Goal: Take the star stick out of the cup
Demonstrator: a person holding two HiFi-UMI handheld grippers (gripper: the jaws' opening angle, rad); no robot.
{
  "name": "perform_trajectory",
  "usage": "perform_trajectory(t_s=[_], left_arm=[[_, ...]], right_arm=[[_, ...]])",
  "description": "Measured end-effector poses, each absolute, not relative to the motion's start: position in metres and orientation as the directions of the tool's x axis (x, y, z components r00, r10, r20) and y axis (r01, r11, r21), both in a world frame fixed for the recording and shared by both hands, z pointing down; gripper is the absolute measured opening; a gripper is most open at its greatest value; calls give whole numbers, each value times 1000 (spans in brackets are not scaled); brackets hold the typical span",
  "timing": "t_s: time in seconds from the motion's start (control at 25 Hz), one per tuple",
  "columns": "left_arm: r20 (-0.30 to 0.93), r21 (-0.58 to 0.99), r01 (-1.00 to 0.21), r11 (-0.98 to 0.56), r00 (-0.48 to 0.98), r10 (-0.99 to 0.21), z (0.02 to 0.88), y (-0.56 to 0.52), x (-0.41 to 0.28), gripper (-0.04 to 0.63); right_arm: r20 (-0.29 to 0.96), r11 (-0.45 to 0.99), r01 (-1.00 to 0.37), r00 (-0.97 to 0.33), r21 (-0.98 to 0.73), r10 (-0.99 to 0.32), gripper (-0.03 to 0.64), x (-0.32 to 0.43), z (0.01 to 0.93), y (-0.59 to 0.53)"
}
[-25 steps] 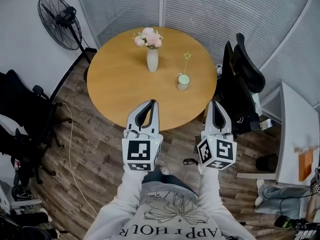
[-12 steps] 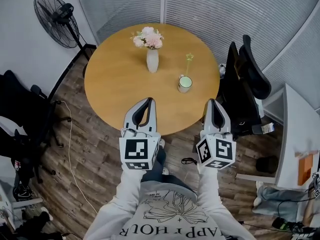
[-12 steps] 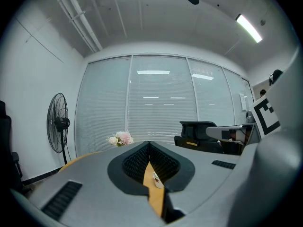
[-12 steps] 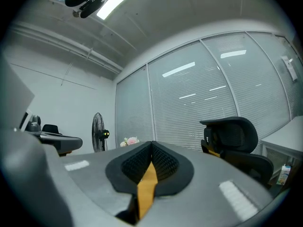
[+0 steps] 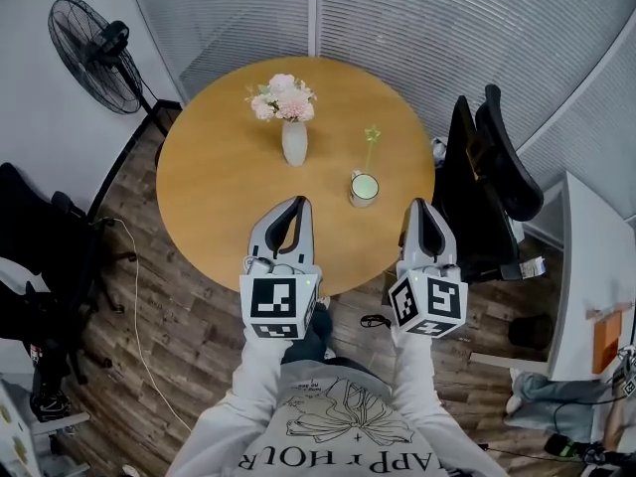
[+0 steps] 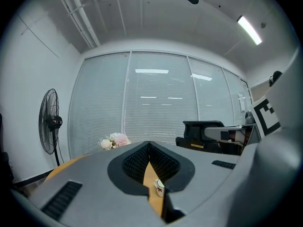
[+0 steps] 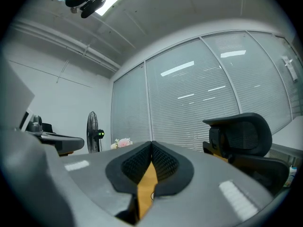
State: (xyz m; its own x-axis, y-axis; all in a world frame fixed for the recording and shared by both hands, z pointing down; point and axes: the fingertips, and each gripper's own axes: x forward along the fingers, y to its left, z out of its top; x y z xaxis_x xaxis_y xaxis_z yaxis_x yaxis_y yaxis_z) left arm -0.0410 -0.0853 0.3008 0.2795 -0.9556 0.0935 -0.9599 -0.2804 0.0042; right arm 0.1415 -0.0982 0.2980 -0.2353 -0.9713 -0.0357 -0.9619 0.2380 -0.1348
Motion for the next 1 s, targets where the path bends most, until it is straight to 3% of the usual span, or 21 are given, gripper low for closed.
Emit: perform_trajectory(t_s=[1.0], left_arm=[[208, 32, -929, -369, 367, -907, 347, -238, -29, 6]], right_arm=[[71, 178, -974, -190, -140, -979, 11, 139, 341, -240]])
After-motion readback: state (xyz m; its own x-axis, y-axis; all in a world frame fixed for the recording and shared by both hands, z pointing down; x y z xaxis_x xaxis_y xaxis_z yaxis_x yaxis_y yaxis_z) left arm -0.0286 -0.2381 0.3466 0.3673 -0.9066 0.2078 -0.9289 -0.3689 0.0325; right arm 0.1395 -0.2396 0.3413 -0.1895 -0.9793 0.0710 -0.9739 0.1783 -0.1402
